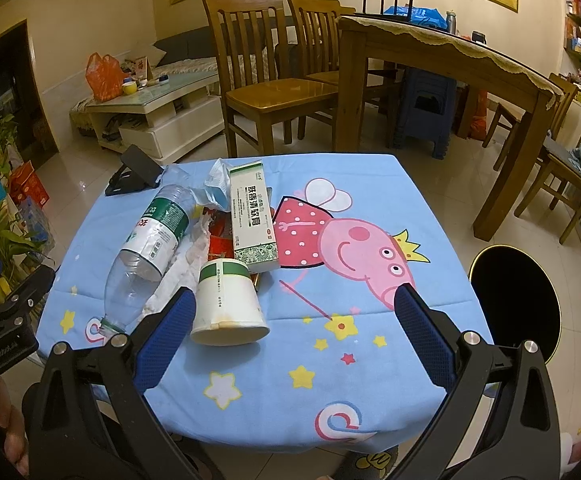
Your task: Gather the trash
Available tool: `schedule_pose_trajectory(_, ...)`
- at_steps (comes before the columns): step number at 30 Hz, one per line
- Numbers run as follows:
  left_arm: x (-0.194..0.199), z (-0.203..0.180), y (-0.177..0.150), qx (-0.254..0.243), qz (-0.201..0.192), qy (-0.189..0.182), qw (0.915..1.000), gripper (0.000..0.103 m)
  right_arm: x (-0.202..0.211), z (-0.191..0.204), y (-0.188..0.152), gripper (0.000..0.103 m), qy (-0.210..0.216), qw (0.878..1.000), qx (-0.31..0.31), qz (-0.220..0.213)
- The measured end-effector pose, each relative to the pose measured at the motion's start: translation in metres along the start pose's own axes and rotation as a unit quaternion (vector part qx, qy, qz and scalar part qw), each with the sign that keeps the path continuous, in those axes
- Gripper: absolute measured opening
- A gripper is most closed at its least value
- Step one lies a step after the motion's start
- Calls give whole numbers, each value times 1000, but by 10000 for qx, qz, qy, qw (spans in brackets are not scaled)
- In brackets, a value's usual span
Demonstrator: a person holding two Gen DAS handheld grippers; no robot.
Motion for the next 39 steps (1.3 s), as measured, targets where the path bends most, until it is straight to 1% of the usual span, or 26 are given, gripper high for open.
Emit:
schedule_pose_trajectory(10, -1, 1, 0, 1, 1, -25, 10000, 97, 2, 4, -1, 98, 26, 10000, 19, 7)
schedule_pose_trajectory(20, 1, -1, 1, -20, -49, -147, 9999, 97, 6, 8, 0, 98, 55, 10000, 61, 28)
schedule_pose_trajectory(39, 3, 0, 1, -6, -84, -114, 9999, 97, 6, 8, 0, 98, 49, 10000, 59, 25)
Point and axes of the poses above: each gripper's, at about its wrist camera, not at the fingertips, and x roughly against the way its jaws point, z to its left, y to its top, the point moved 4 cm from there along -x, roughly the way its jaws point, and after that the axes turned 15 degrees about -x, right-handed, at the moved point
